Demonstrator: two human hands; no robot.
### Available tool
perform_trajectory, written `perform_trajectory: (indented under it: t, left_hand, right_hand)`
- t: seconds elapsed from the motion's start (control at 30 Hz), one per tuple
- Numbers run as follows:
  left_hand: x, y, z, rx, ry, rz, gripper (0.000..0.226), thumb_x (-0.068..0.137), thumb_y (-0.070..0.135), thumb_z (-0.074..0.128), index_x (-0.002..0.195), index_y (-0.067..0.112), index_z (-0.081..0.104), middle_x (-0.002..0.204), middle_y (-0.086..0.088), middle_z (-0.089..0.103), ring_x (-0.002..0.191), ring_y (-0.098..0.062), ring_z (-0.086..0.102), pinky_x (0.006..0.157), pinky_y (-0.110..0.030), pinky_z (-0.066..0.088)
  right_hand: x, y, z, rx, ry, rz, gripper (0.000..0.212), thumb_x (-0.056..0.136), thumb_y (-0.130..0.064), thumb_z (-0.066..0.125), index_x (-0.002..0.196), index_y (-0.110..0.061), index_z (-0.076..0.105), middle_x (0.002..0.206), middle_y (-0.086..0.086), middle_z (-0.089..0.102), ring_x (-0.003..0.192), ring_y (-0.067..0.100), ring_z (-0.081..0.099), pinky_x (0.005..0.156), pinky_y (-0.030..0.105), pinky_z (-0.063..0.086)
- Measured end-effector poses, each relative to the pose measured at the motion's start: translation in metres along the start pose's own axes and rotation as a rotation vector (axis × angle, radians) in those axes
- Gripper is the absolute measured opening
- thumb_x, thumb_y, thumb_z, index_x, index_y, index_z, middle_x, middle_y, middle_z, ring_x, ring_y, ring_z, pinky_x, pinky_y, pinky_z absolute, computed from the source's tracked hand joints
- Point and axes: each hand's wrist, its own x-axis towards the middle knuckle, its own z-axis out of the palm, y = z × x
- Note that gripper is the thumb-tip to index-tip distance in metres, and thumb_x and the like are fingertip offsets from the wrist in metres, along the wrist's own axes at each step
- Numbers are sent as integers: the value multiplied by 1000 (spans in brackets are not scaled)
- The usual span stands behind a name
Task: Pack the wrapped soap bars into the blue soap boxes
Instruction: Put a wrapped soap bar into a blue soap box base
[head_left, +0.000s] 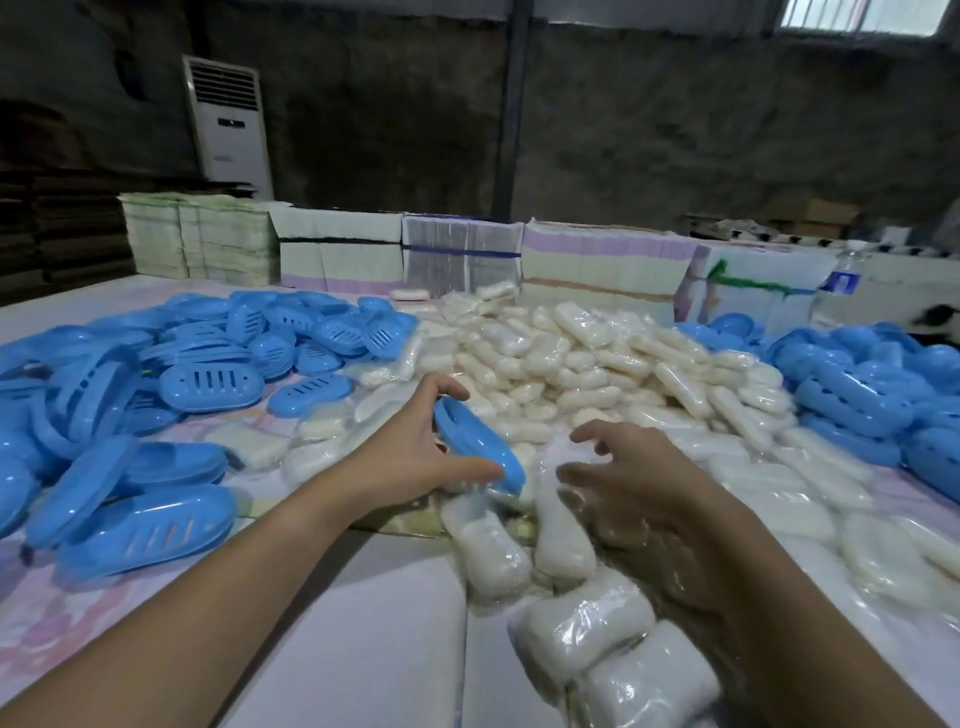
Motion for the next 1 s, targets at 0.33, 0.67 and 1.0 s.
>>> perform_trajectory:
  t: [0.33,0.67,1.0]
  left_hand:
    - [3,-7,9,83,-60,85,74,64,49,87,129,42,51,110,15,64,92,-7,69,91,-32,56]
    - [5,-8,9,97,-38,115,81,52,59,82,125,36,56,111,14,65,89,-2,68,78,-18,52]
    - [5,-6,14,279,37,202,71,60,50,92,121,29,62,110,13,61,103,-6,55,88,-25,48]
  right_hand:
    - [-10,7,-15,-167,-8,170,60,68,-64,70,120,-36,59,110,-7,59,102,16,56,90,37,50]
    - [-9,-4,-11,153,208,-25,58,66,-23,82,121,-25,63,91,-11,52,85,11,52,64,24,38]
    - [-21,-33,-5,1135,389,23,33,68,-14,88,94,-9,68,77,11,60,65,18,58,57,30,46]
